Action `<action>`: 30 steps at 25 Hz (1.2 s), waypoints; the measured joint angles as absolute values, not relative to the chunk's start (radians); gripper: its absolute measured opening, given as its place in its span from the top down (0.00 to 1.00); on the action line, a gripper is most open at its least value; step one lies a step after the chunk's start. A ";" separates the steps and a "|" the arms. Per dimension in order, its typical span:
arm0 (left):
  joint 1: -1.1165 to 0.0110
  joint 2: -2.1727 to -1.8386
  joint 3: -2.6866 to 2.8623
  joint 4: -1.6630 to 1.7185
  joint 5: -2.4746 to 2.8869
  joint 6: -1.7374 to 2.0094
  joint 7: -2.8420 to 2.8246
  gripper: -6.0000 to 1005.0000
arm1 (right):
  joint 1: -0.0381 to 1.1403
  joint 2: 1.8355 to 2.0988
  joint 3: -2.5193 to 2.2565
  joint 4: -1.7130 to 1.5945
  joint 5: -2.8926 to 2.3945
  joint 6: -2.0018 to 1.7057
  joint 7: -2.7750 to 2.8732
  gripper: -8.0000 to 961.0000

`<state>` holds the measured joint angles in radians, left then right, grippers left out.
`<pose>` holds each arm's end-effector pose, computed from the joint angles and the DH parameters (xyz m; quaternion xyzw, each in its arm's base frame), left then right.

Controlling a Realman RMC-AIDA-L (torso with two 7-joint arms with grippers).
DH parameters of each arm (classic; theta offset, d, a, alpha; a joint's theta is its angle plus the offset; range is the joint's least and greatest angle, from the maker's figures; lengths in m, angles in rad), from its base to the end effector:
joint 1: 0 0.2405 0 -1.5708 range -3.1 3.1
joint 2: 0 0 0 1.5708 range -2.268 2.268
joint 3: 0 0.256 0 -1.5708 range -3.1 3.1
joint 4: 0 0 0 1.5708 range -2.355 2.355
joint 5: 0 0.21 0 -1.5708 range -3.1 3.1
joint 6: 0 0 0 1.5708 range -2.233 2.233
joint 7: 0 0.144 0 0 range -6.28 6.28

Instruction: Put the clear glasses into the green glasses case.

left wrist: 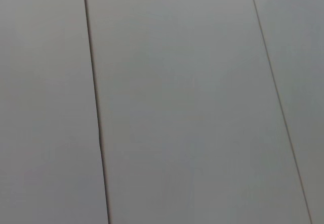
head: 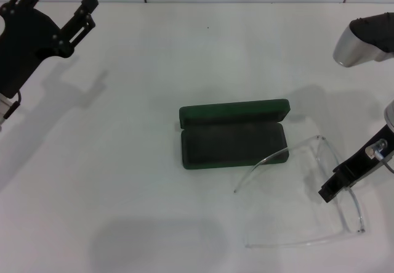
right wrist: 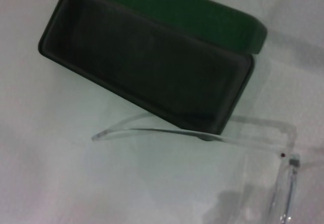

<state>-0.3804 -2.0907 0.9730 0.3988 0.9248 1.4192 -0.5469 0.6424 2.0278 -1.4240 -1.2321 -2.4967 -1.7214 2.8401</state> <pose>-0.2765 0.3299 0.0247 -0.7795 -0.0662 -0.4050 0.4732 0.1929 0.3328 -0.0050 -0.8470 0.4757 -0.2177 0.0942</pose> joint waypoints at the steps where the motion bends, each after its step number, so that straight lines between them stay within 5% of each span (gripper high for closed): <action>1: -0.380 -2.091 0.973 0.399 0.925 1.418 -0.547 0.27 | 0.642 2.028 -1.425 -1.232 -2.495 -1.721 2.840 0.35; 8: -0.380 -2.091 0.973 0.395 0.925 1.410 -0.546 0.27 | 0.640 2.028 -1.427 -1.233 -2.495 -1.712 2.841 0.59; 30: -0.393 -2.091 0.973 0.377 0.924 1.419 -0.506 0.27 | 0.631 2.027 -1.443 -1.241 -2.504 -1.668 2.839 0.86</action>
